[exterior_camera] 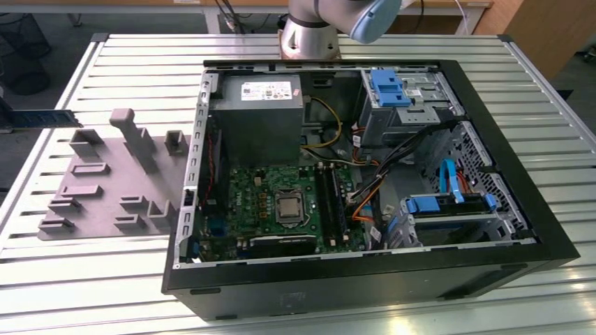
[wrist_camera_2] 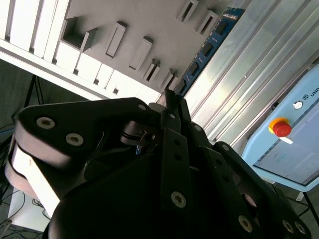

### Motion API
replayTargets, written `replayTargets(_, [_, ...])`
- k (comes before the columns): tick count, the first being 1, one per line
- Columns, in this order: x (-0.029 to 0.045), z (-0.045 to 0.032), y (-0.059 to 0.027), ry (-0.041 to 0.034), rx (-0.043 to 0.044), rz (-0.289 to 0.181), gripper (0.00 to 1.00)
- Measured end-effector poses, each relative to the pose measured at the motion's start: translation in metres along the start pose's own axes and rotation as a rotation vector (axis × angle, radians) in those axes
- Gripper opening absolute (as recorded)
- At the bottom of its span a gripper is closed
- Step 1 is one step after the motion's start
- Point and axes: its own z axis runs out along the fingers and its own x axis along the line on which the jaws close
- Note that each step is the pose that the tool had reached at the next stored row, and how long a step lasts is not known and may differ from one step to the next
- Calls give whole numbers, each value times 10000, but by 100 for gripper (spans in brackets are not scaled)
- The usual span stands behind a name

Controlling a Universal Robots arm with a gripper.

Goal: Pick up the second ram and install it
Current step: 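Pick up the second ram and move it above second insertion slot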

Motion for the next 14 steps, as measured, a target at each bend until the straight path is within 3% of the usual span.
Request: replayTargets(14, [-2,-2,-68,2,0,0,14])
